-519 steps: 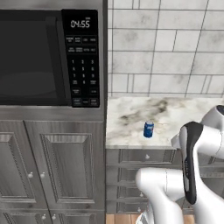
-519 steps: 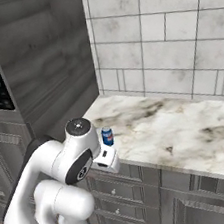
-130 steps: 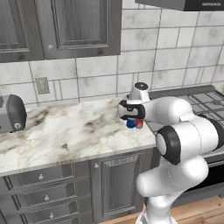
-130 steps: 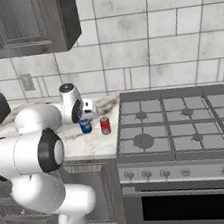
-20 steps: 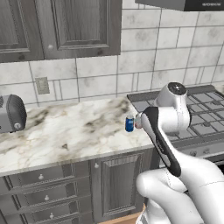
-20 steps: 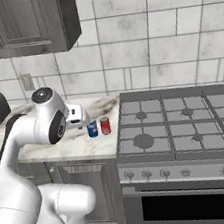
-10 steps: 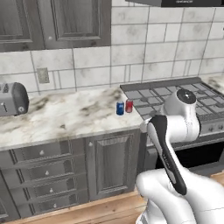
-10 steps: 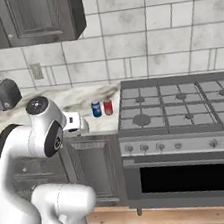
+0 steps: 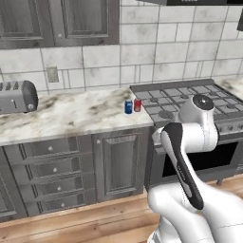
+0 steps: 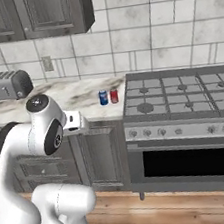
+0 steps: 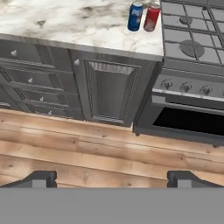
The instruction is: Four empty soda cans are scattered around the kitchen. Gather all the cans and cluster them next to the stove for recycling.
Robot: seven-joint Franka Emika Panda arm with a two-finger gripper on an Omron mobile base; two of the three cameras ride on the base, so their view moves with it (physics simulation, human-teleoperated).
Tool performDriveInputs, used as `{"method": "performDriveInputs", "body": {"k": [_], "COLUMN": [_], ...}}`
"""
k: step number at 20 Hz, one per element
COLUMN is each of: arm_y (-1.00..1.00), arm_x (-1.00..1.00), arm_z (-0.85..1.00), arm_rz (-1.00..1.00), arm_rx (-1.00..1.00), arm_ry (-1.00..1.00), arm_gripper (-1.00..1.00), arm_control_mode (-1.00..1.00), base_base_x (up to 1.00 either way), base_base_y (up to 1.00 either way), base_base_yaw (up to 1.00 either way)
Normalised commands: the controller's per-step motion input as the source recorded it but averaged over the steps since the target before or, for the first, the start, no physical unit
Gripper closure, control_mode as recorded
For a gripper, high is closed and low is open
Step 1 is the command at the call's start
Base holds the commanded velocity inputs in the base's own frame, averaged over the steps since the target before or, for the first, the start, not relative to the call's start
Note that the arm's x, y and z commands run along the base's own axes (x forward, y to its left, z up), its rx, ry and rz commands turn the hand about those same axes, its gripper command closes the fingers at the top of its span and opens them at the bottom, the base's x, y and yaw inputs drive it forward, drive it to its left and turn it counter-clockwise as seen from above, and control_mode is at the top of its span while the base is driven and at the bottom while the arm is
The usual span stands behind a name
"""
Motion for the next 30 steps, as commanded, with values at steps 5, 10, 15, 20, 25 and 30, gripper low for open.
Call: {"method": "performDriveInputs", "body": {"k": [5, 10, 15, 20, 25, 30], "arm_y": [0.00, 0.00, 0.00, 0.00, 0.00, 0.00], "arm_x": [0.00, 0.00, 0.00, 0.00, 0.00, 0.00], "arm_z": [0.00, 0.00, 0.00, 0.00, 0.00, 0.00], "arm_rz": [0.00, 0.00, 0.00, 0.00, 0.00, 0.00], "arm_rx": [0.00, 0.00, 0.00, 0.00, 0.00, 0.00], "arm_ry": [0.00, 0.00, 0.00, 0.00, 0.00, 0.00], "arm_gripper": [-1.00, -1.00, -1.00, -1.00, -1.00, -1.00], "arm_control_mode": [1.00, 1.00, 1.00, 1.00, 1.00, 1.00], "base_base_x": [-0.05, -0.01, 0.00, 0.00, 0.00, 0.00], "base_base_y": [-0.26, -0.10, -0.16, -0.06, 0.00, -0.01], "base_base_yaw": [-0.08, -0.12, -0.38, -0.49, -0.51, -0.50]}}
